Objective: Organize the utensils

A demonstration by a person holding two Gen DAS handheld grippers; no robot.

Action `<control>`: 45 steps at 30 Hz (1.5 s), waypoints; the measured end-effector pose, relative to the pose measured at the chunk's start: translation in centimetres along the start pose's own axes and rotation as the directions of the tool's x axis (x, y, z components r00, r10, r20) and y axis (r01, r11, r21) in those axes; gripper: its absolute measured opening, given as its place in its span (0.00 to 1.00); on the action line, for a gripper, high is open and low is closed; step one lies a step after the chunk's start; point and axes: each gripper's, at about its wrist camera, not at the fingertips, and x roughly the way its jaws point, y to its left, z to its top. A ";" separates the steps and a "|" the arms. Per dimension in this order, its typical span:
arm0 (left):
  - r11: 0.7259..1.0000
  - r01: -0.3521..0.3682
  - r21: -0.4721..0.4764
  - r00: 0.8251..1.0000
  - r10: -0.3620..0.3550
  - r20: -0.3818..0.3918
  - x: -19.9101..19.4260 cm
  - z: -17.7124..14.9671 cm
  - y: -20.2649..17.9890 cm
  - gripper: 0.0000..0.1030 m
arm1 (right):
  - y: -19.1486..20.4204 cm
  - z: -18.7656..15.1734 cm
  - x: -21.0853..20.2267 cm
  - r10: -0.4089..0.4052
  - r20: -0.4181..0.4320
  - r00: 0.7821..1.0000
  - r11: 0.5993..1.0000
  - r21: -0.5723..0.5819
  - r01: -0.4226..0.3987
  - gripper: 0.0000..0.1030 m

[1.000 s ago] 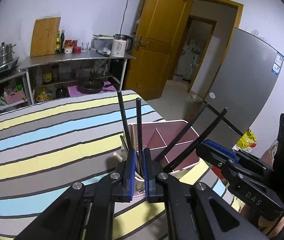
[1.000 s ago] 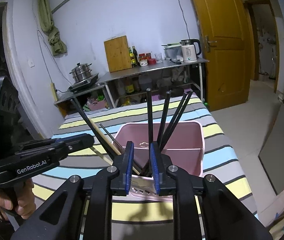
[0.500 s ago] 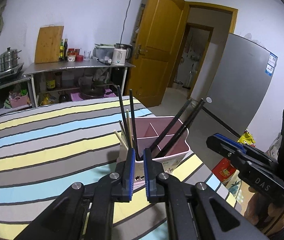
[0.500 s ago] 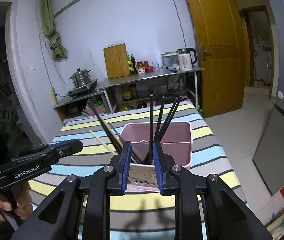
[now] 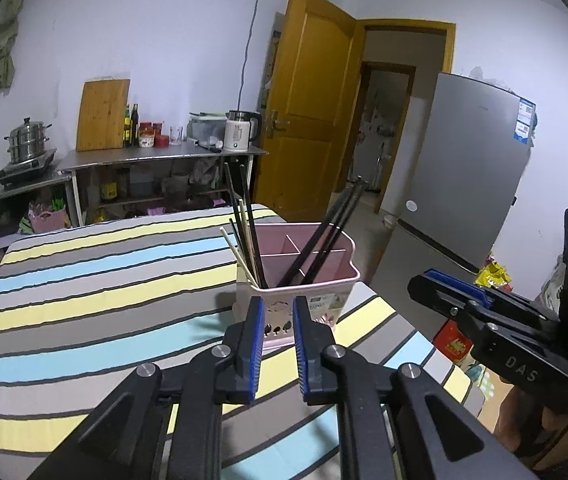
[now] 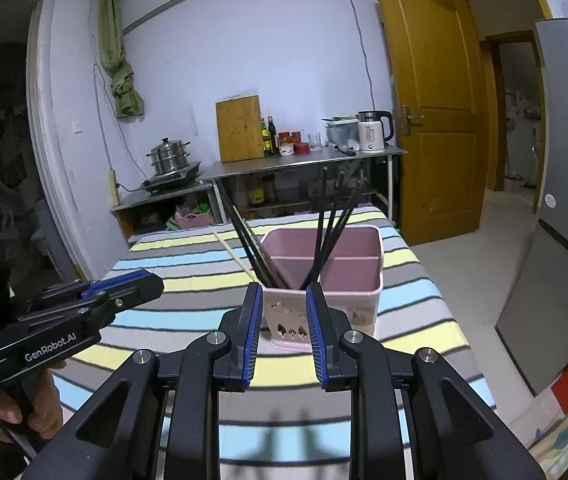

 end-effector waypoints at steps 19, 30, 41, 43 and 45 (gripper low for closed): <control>1.000 -0.006 0.026 0.999 0.005 0.034 -1.6 -3.0 -1.0 0.13 | -0.1 -2.7 -1.7 -0.025 -0.002 1.000 1.000 -0.007 0.025 0.22; 1.000 -0.010 0.029 0.999 0.009 0.031 -1.5 -3.1 -1.1 0.13 | 0.0 -2.9 -1.5 -0.021 -0.012 1.000 1.000 -0.004 0.021 0.22; 1.000 -0.008 0.030 1.000 0.008 0.021 -1.1 -3.2 -1.0 0.13 | -0.1 -3.0 -1.1 -0.021 -0.025 0.999 1.000 -0.007 0.021 0.22; 1.000 -0.007 0.028 1.000 0.006 0.020 -1.1 -3.3 -0.9 0.13 | -0.1 -3.0 -1.0 -0.021 -0.026 0.999 1.000 -0.006 0.021 0.22; 1.000 -0.007 0.023 1.000 0.006 0.019 -1.0 -3.3 -0.8 0.13 | -0.1 -3.0 -1.0 -0.021 -0.026 0.999 1.000 -0.008 0.021 0.22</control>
